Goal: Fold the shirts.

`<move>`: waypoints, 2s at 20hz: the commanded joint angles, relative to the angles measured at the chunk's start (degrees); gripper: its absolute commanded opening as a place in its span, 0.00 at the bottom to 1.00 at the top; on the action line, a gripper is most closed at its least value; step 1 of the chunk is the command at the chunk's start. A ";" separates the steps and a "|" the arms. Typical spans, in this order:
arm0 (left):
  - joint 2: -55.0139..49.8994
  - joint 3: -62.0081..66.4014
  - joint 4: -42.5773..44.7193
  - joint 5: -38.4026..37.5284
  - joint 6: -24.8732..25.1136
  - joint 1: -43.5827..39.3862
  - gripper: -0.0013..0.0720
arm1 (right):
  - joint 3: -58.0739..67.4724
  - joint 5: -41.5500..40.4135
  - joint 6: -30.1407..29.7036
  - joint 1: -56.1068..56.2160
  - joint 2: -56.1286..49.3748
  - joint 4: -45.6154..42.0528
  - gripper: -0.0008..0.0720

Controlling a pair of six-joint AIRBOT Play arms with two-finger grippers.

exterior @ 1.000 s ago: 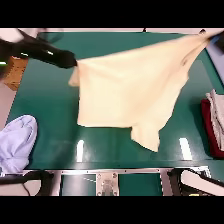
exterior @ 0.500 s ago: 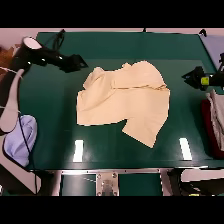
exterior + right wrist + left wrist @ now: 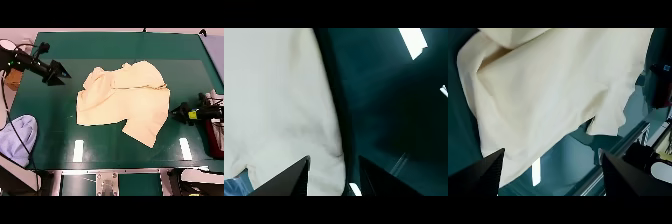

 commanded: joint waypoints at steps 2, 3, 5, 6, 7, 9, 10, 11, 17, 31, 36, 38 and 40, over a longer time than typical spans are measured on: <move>6.75 -17.49 6.21 1.77 2.58 0.46 0.92 | -4.57 -4.20 -3.85 3.78 -3.02 4.94 0.49; 8.81 -22.38 7.80 3.85 3.10 0.46 0.92 | -4.31 -4.61 -4.33 4.50 -3.82 5.42 0.42; 12.66 -32.52 10.91 9.66 3.65 0.46 0.92 | -4.13 -6.21 -4.83 4.94 -4.28 5.49 0.26; 14.16 -37.64 11.39 12.79 3.69 0.46 0.92 | -3.85 -6.58 -4.83 4.90 -4.28 5.46 0.12; 15.17 -42.12 10.82 15.63 3.76 0.24 0.92 | -3.50 -6.75 -4.83 4.90 -4.26 5.49 0.03; 15.34 -49.79 7.06 21.75 5.18 -1.90 0.92 | -2.64 -6.71 -4.81 4.94 -4.26 5.53 0.03; 15.10 -52.46 4.59 25.31 6.95 -3.98 0.79 | -2.34 -6.71 -4.81 4.96 -4.26 6.01 0.03; 14.95 -53.92 2.58 28.76 8.96 -6.29 0.64 | -2.16 -6.71 -4.81 4.96 -4.26 6.75 0.03; 14.84 -53.33 -1.11 37.48 9.92 -13.46 0.06 | -1.29 -3.98 -4.92 4.94 -4.15 9.92 0.03; 48.24 10.25 10.82 26.01 2.05 -13.49 0.05 | 52.96 -5.22 -4.63 3.69 30.99 21.31 0.03; 50.31 24.92 11.10 21.18 -1.55 -13.49 0.05 | 65.81 -11.50 -4.61 -0.22 37.48 18.27 0.03; 50.66 24.22 11.21 19.82 -1.97 -13.49 0.05 | 66.93 -11.69 -4.59 -0.24 37.42 17.81 0.03; 50.66 20.96 11.89 20.63 -1.92 -13.49 0.05 | 66.23 -10.93 -3.23 -0.24 36.20 16.37 0.03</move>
